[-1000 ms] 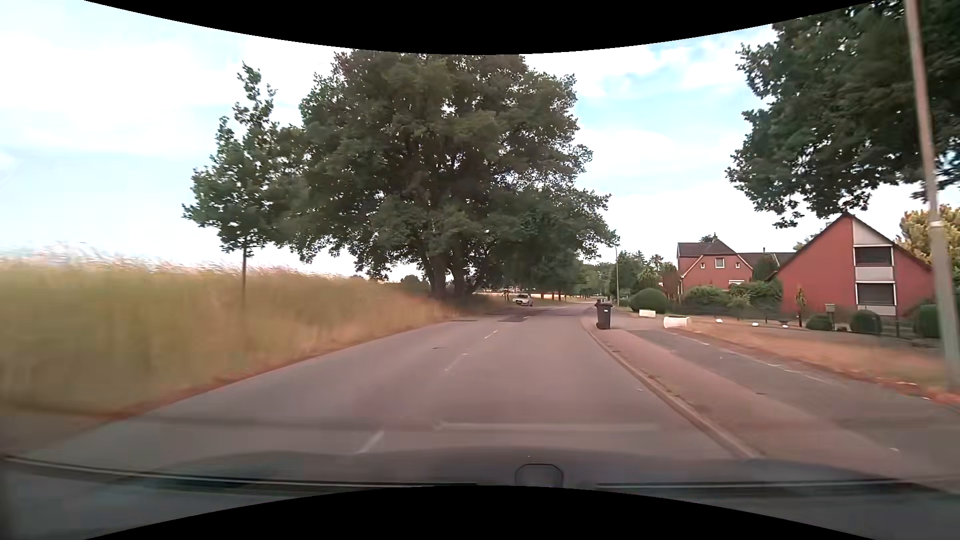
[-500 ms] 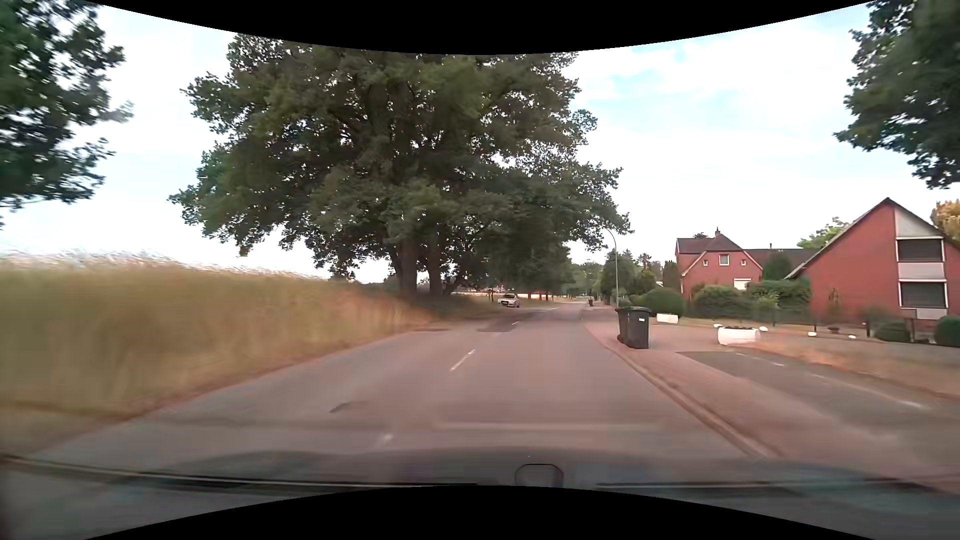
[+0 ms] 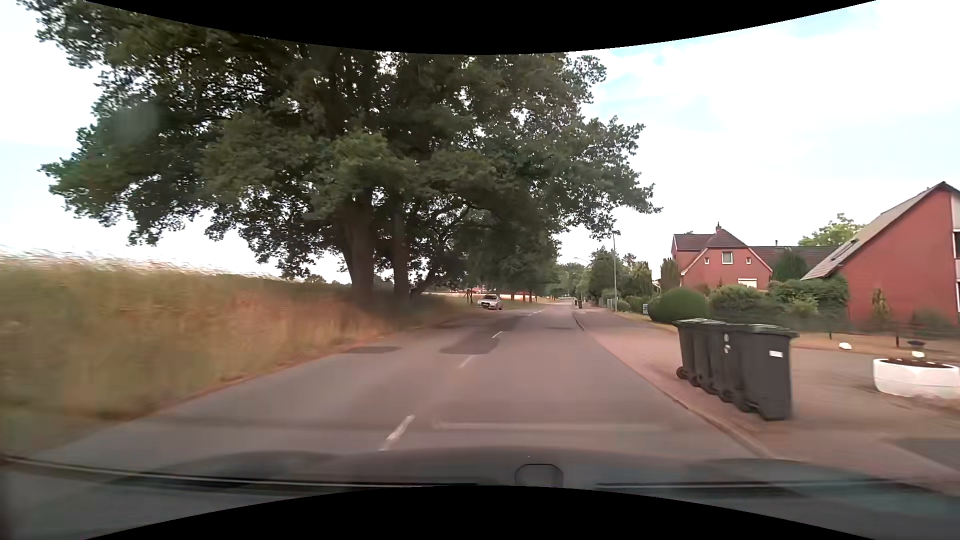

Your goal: Follow the waypoints while adhering to traffic rules and regulations

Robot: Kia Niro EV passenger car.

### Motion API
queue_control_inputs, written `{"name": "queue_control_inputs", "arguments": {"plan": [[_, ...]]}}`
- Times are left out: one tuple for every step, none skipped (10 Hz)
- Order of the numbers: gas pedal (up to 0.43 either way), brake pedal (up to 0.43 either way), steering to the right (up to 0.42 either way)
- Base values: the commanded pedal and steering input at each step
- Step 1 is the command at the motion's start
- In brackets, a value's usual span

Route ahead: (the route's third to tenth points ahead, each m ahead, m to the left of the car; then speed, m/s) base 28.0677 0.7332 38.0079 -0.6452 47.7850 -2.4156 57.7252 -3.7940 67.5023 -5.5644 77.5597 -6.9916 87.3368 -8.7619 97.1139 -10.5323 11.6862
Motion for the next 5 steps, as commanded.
{"name": "queue_control_inputs", "arguments": {"plan": [[0.138, 0.0, 0.033], [0.138, 0.0, 0.032], [0.138, 0.0, 0.031], [0.138, 0.0, 0.031], [0.138, 0.0, 0.032]]}}
